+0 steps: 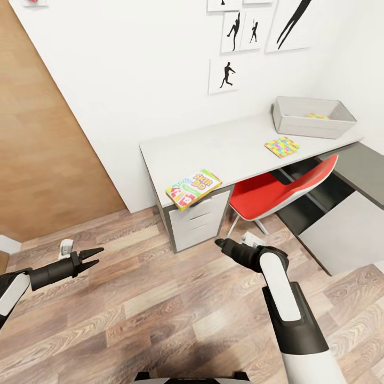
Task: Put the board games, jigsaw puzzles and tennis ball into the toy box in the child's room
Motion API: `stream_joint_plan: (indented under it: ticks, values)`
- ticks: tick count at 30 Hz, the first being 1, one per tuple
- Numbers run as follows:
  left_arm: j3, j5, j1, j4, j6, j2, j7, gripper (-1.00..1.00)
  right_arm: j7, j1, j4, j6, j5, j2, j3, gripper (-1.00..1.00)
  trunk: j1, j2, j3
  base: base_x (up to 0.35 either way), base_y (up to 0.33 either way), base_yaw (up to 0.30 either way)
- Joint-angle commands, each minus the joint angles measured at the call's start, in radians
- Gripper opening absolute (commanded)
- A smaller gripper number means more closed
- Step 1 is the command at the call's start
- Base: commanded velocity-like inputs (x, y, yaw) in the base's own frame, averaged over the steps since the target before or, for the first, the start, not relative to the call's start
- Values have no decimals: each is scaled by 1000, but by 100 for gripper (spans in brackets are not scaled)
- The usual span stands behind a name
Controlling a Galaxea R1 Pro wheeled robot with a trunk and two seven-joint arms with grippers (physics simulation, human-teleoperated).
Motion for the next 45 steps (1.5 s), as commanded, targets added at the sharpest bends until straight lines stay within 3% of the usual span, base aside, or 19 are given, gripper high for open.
stream_joint_plan:
  ticks: [1,14,20,26,45]
  values:
    - [0,2,-1,0,5,1,-1,100,-6,4,-1,-3,-9,0,1,100,1,-2,0,0,0,4]
    - [1,2,0,0,5,3,0,100,54,96,7,-70,22,-25,8,100,1,-2,22,0,0,1]
    - [1,2,0,0,-2,3,0,100,126,137,2,-128,43,-41,8,100,1,-2,32,0,0,0]
    - [1,2,0,0,-9,3,-1,100,180,152,-1,-144,49,-81,12,100,1,-2,40,0,0,0]
    - [1,2,1,0,-11,3,0,100,192,155,7,-157,51,-92,41,100,1,-2,41,0,0,0]
